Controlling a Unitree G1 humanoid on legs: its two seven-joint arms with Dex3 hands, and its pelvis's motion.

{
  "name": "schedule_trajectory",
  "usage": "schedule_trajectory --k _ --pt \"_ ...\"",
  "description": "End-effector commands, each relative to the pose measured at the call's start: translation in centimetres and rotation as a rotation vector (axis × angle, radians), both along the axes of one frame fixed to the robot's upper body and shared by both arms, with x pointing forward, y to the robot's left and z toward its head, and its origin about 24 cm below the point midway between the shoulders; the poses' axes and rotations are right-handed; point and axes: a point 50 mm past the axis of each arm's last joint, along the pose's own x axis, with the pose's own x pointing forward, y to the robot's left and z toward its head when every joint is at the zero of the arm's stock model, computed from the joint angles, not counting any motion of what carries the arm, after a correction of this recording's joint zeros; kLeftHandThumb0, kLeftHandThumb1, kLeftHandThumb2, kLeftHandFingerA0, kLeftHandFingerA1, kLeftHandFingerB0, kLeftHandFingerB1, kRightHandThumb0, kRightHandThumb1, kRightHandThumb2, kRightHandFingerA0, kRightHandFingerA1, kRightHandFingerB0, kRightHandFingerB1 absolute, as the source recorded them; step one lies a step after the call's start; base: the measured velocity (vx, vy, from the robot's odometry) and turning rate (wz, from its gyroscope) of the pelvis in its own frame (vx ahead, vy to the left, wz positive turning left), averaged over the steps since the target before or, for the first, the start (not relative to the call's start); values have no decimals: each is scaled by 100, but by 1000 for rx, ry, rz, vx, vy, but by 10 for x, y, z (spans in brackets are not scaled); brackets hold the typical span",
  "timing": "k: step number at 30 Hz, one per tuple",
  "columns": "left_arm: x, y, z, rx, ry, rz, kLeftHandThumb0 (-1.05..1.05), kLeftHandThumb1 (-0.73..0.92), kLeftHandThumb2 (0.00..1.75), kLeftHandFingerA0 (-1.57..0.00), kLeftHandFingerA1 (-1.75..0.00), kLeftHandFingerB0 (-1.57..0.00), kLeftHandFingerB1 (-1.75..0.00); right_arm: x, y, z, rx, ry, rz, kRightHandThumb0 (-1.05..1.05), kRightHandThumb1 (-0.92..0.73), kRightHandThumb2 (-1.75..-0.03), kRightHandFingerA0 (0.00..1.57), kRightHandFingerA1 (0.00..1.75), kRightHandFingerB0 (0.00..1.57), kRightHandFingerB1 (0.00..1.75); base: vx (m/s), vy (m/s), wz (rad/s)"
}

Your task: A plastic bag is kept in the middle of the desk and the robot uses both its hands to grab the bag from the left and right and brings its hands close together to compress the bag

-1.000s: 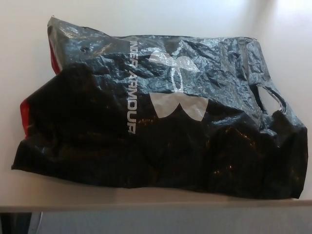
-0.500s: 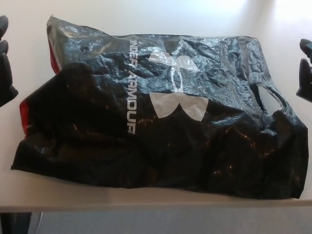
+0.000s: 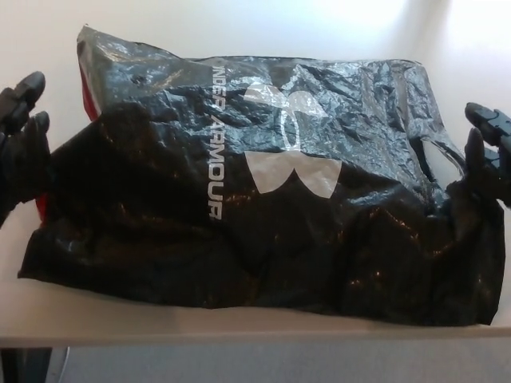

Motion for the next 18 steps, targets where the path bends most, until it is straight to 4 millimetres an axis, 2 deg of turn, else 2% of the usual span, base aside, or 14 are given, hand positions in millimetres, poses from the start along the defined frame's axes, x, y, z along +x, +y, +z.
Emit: schedule_trajectory --k 1,2,3,4,6,7,10,11,14,18 --pt "0 -11 -27 -234 34 67 -78 88 122 0 -22 0 -16 -4 7 -11 94 2 -43 -90 -85 -124 5 34 7 14 0 0 0" --pt "0 -11 -28 -243 34 67 -78 88 122 0 -22 0 -16 -4 8 -12 96 4 -44 -90 -85 -124 5 34 7 14 0 0 0" --pt "2 -17 -34 -286 54 72 -86 83 108 0 -10 0 -13 -4 12 -15 109 8 -43 -88 -84 -125 4 32 4 14 0 0 0" --pt "5 -24 -38 -315 74 77 -82 87 124 0 -18 0 -17 -5 15 -18 129 12 -50 -90 -84 -125 5 31 5 12 0 0 0" --pt "7 -30 -41 -341 87 87 -83 88 124 0 -16 0 -17 -5 19 -20 154 14 -52 -90 -84 -125 5 31 5 13 0 0 0" --pt "7 -33 -44 -368 81 97 -79 85 123 0 -19 -1 -21 -5 21 -21 160 18 -49 -94 -92 -87 2 31 1 16 0 0 0" --pt "5 -42 -51 -392 63 108 -76 84 123 0 -21 0 -21 -7 29 -27 178 27 -52 -95 -91 -88 3 32 2 16 0 0 0" --pt "5 -50 -55 -406 62 112 -80 87 124 0 -17 -1 -19 -7 33 -29 193 30 -56 -87 -85 -126 0 33 0 14 0 0 0" --pt "7 -68 -57 -423 62 106 -83 90 125 0 -16 -1 -18 -6 43 -32 227 44 -63 -97 -91 -128 6 29 6 6 0 0 0" --pt "12 -99 -56 -395 54 53 -76 86 125 0 -22 0 -20 -3 66 -32 289 41 -37 -96 -88 -125 7 28 6 7 0 0 0"
